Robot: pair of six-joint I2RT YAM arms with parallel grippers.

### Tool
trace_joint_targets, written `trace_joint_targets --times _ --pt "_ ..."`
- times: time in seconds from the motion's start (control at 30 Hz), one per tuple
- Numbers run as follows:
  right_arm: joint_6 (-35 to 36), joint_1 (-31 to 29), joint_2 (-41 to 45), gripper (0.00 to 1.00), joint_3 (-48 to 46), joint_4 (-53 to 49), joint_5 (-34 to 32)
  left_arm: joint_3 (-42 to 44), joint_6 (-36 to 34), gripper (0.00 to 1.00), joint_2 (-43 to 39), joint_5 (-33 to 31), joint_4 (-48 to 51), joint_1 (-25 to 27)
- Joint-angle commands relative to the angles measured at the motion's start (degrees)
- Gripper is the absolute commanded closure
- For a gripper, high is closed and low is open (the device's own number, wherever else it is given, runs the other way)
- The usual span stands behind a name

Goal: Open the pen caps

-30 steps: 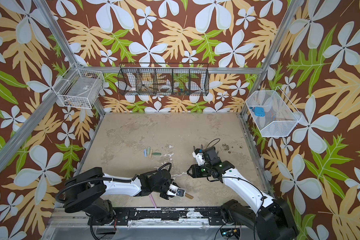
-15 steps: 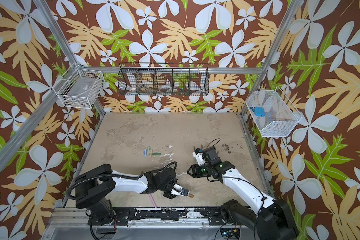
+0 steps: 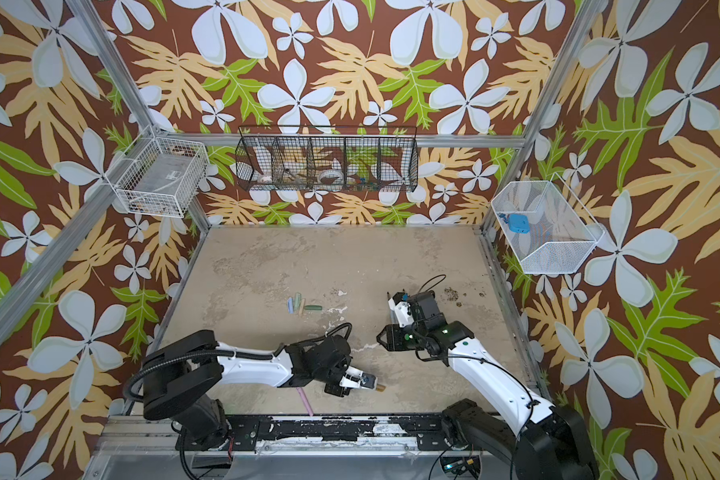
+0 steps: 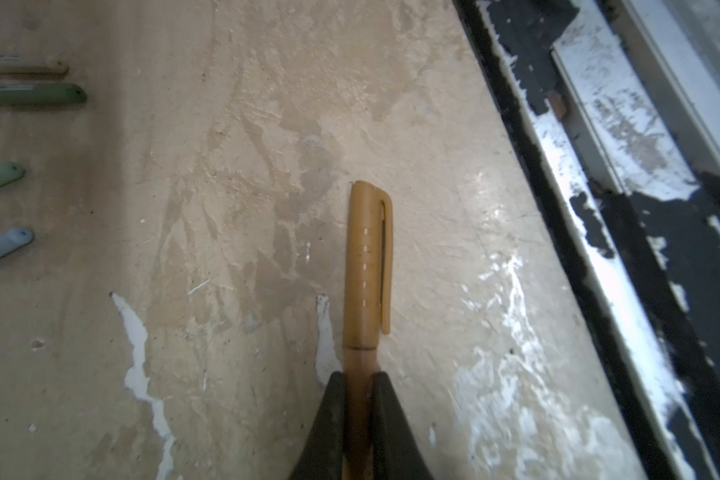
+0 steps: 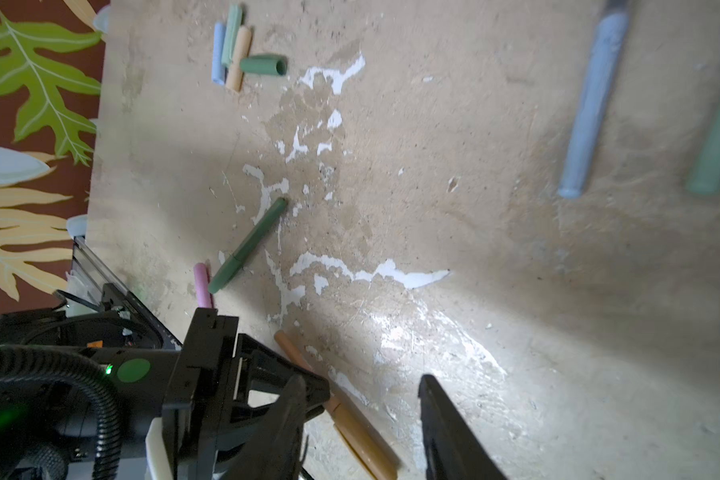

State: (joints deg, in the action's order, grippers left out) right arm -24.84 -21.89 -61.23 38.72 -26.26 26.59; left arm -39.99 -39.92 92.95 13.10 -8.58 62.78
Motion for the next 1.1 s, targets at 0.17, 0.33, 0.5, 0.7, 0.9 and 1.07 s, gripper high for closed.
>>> trace_joint_targets --times 0.17,0.33,0.5,0.7,0.9,1.07 --pt "-1.23 8.44 1.26 0.56 3.55 3.02 5.84 6.5 19.57 0.97 -15.15 2.26 -19.71 -8.73" --pt "-7.2 8.85 3.59 0.56 3.47 12.4 5.94 8.34 36.67 0.96 -20.68 -0.05 -31.65 -14.88" --pt "-5.17 3.72 3.38 0.57 5.84 19.13 0.05 8.94 47.29 0.94 -23.51 -8.47 -36.23 -18.79" --pt "-0.21 -5.97 -1.87 0.59 7.76 26.08 -4.38 15.13 54.73 0.95 -25.97 -13.1 -48.1 -22.74" --pt "5.42 -12.94 -8.21 0.59 8.22 31.4 -3.41 19.25 58.15 0.95 -25.07 -14.64 -55.21 -24.56" --pt "6.1 -14.1 -11.56 0.59 6.13 39.15 3.43 21.79 61.14 0.95 -21.33 -11.61 -62.46 -25.78"
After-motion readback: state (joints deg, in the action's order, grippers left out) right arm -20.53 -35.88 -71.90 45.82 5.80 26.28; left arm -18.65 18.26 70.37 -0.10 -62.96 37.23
